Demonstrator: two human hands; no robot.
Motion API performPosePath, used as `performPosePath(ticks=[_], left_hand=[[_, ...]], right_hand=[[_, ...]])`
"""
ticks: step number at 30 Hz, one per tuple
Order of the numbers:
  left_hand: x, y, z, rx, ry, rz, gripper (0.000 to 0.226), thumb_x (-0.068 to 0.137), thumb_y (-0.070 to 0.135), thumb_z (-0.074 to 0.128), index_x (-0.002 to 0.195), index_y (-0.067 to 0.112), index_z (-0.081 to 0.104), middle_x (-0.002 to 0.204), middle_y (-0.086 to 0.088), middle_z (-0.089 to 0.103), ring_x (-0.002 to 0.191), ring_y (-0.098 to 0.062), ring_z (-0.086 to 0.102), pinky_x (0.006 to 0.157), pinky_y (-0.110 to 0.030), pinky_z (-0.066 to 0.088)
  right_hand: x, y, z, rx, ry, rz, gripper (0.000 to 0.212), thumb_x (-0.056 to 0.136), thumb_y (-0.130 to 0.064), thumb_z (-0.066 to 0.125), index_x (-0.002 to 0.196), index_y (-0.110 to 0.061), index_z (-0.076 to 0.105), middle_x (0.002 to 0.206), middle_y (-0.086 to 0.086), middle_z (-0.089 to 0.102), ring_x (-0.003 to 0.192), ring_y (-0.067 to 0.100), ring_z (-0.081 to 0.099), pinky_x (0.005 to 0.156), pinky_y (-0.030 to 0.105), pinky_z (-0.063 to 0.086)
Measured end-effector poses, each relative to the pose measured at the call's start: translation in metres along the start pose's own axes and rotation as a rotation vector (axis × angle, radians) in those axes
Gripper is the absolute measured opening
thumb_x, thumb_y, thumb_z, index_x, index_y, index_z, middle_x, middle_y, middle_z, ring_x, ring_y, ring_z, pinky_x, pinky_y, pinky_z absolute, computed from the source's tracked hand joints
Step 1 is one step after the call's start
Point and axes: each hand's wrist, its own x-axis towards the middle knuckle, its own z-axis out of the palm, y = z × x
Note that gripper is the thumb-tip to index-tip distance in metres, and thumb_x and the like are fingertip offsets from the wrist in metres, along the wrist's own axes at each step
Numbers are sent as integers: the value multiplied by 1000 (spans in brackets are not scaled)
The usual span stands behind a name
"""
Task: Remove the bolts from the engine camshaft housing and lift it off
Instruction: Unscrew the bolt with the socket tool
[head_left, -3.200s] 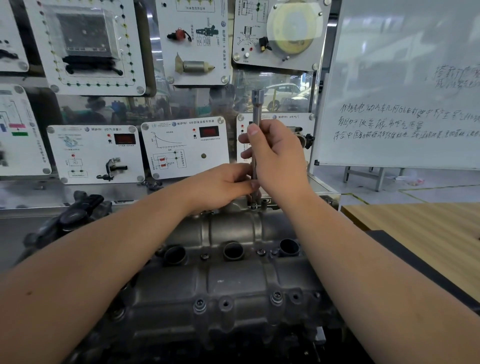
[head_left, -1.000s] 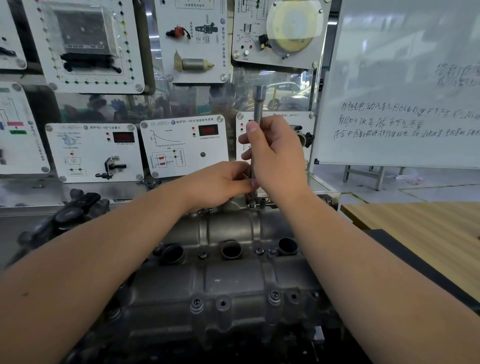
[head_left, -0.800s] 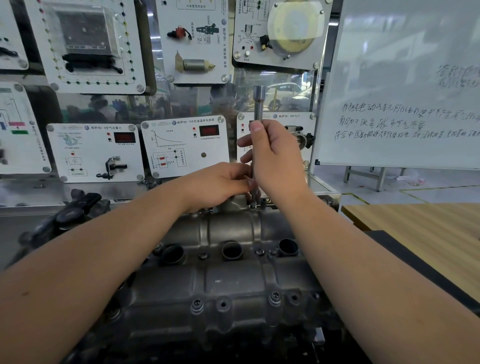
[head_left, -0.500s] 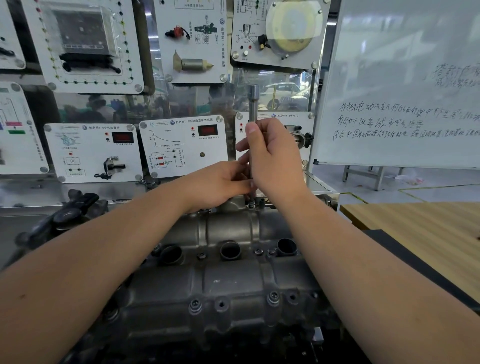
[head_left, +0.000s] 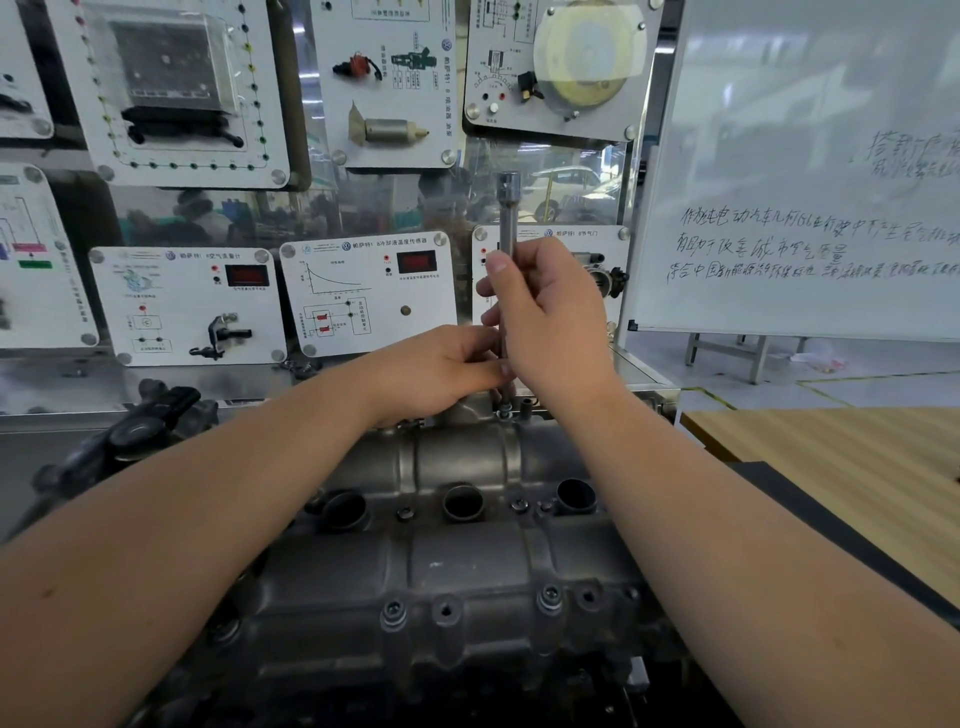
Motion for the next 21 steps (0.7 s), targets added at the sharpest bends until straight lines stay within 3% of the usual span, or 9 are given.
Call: performPosePath(ticks=[3,5,11,13,16,19,21], left_hand=[[-1,-2,0,-70,-3,-17,24,105,25,56,125,16,65,120,-3,72,120,-20,63,111,-47,43],[-2,-1,0,-84,-3,-16,25,105,23,55,125,13,65,121,-4,72,120,-19,63,112,-46,43],[-1,4,0,45,-9,25,27,103,34,57,124,18,63,115,0,72,112,-21,65,104,-49,46],[-1,3,0,21,-7,16,28,103,33,58,122,14,63,115,-5,73,113,-28,65,104,-53,45],[-1,1,0,-47,-1,-25,25,103,27,58,123,14,64,118,-7,72,117,-30,63,106,-55,45],[-2,0,-1,-110,3,-45,24,104,18,55,126,12,64,123,-8,71,121,-20,62,112,-45,41],[-2,0,-1,-83,3,-31,25,104,22,56,126,12,65,123,-9,71,121,-28,61,111,-50,41]], right_hand=[[1,-1,0,5,-17,25,14,103,-29,52,90,-31,56,79,-15,69,64,-1,65,56,10,46],[1,-1,0,17,-16,31,13,103,-29,51,91,-30,58,79,-14,70,63,-2,64,56,9,45],[0,1,1,27,29,5,11,95,-35,64,91,-36,55,80,-8,68,73,14,68,67,32,57],[1,2,1,15,39,8,11,97,-33,62,88,-34,56,78,-7,69,70,11,68,65,30,56],[1,2,0,27,27,43,19,102,-30,54,87,-24,64,77,-11,69,62,1,65,56,14,48],[2,1,1,2,20,53,30,103,-31,49,86,-14,66,77,-12,69,60,2,63,56,20,51],[1,1,1,19,17,50,28,103,-32,51,88,-13,66,76,-7,70,61,7,64,60,29,55]])
